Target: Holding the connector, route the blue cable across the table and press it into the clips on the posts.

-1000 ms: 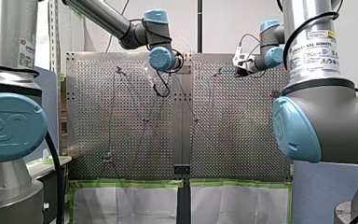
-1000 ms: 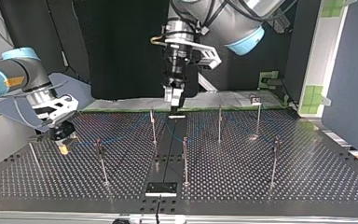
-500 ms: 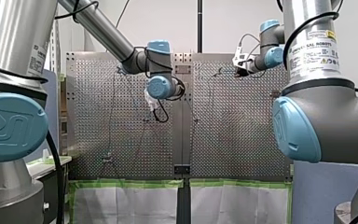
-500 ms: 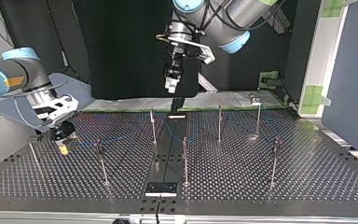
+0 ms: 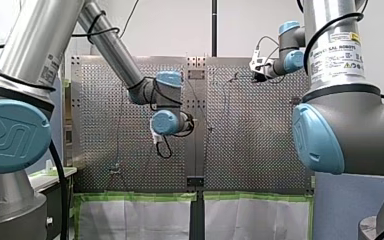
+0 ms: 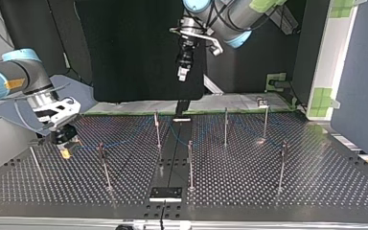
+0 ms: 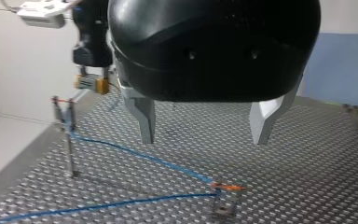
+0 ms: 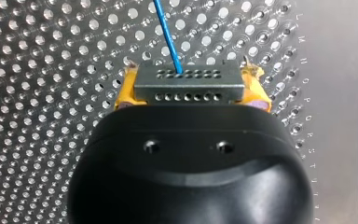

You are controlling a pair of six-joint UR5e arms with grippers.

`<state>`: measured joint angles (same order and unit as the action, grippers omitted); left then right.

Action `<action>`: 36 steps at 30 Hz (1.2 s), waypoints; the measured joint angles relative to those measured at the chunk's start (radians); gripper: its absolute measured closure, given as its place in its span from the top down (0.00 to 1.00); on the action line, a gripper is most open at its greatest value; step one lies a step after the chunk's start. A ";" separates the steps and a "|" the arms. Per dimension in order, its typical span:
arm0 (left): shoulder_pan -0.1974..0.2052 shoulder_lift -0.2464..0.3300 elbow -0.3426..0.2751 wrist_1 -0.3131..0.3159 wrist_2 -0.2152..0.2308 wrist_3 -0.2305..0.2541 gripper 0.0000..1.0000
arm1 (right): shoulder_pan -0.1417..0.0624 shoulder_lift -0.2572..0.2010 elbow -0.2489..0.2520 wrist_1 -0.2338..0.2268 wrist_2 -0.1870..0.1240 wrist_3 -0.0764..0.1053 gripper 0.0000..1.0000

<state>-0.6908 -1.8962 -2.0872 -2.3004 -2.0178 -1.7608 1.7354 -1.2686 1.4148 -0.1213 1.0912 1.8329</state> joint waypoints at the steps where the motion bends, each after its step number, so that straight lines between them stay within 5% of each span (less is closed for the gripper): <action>1: 0.000 -0.008 -0.007 0.008 0.000 0.000 1.00 | 0.000 0.000 0.000 0.000 0.000 0.000 0.00; 8: 0.000 -0.054 -0.066 0.067 0.000 0.001 1.00 | 0.000 0.000 0.000 0.000 0.000 0.000 0.00; 26: 0.000 -0.059 -0.229 0.229 0.000 0.001 1.00 | 0.000 0.000 0.000 0.000 0.000 0.000 0.00; 36: 0.000 -0.059 -0.250 0.250 0.000 0.001 1.00 | 0.000 0.000 0.000 0.000 0.000 0.000 0.00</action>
<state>-0.6907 -1.9548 -2.3371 -2.0501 -2.0179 -1.7594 1.7354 -1.2686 1.4148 -0.1213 1.0912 1.8329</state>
